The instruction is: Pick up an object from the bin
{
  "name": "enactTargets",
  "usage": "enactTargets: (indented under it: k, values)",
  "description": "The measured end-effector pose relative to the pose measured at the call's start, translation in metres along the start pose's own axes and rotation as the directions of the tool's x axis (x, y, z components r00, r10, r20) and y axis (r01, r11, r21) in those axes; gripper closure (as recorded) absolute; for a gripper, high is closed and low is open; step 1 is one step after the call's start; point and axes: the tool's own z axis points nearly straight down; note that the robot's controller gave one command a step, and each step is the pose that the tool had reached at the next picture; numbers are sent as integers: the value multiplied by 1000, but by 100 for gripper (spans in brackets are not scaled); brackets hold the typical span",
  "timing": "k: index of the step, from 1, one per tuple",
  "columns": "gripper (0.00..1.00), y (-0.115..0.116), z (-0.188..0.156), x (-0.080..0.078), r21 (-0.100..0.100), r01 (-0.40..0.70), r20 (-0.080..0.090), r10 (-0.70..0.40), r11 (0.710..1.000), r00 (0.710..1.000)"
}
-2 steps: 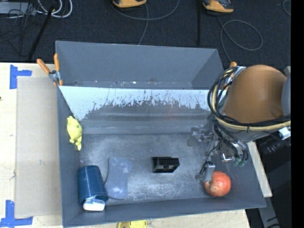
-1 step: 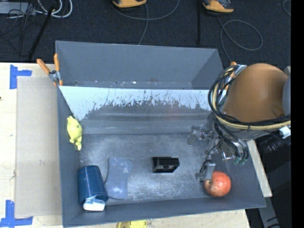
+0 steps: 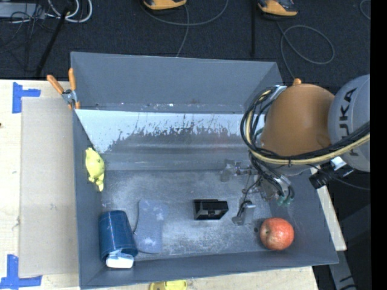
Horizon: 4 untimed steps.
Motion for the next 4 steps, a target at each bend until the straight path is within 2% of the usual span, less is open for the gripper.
enactTargets:
  k: [1,2,3,4]
  values:
    - [0,16,65,20,-1,-34,-5,34,999,999]
    - [0,26,76,19,-1,-126,-7,126,992,992]
    - [100,19,119,-28,-1,-36,-11,36,999,999]
    - [100,19,119,-28,-1,-35,-11,35,999,999]
